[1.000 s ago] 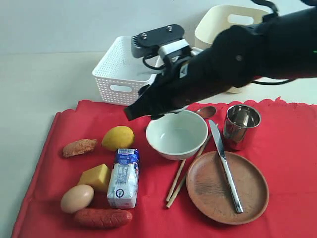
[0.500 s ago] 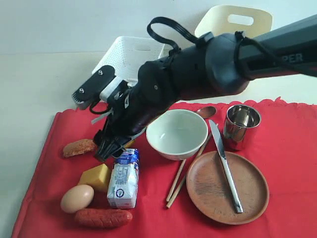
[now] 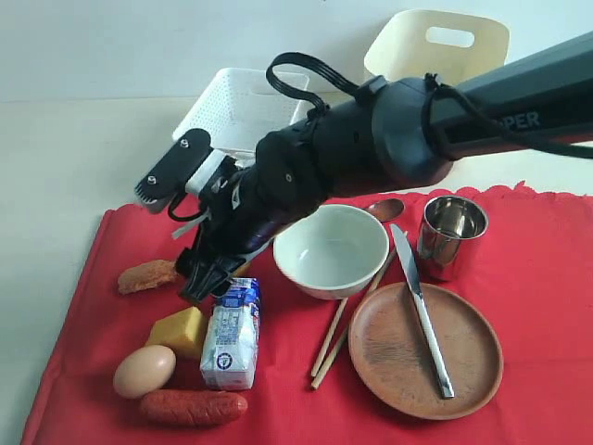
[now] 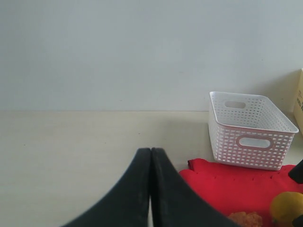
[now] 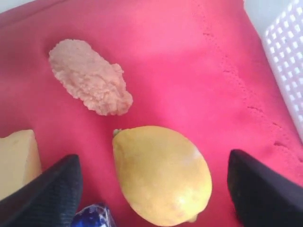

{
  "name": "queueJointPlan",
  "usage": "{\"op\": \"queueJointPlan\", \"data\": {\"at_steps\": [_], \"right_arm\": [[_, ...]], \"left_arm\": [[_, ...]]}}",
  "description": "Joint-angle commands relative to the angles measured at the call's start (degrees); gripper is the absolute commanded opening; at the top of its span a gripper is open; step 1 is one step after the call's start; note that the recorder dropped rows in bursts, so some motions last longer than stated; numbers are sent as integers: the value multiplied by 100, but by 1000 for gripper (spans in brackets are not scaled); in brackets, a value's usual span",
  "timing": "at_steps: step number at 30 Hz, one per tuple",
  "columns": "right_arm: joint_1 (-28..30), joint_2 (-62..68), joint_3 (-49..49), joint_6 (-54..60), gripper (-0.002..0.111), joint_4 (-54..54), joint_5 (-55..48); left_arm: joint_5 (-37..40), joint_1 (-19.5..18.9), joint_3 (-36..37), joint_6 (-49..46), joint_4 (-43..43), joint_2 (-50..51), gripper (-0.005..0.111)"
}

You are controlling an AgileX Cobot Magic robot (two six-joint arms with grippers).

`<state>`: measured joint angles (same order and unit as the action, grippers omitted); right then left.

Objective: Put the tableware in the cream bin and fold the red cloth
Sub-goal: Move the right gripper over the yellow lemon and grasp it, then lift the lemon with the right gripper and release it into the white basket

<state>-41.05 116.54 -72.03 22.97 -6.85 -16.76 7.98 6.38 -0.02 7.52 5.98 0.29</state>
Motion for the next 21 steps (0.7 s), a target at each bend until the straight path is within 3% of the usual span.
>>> {"op": "queueJointPlan", "data": {"at_steps": [1, 7, 15, 21], "right_arm": [[19, 188, -53, 39, 79, 277, 187], [19, 368, -108, 39, 71, 288, 306], [19, 368, -108, 39, 29, 288, 403], [19, 368, -108, 39, 4, 288, 456]], "left_arm": [[-11, -8, 2, 4, -21, -29, 1], [-11, -8, 2, 15, -21, -29, 1], [-11, -8, 2, 15, -21, -29, 1], [-11, -8, 2, -2, -21, -29, 1]]}}
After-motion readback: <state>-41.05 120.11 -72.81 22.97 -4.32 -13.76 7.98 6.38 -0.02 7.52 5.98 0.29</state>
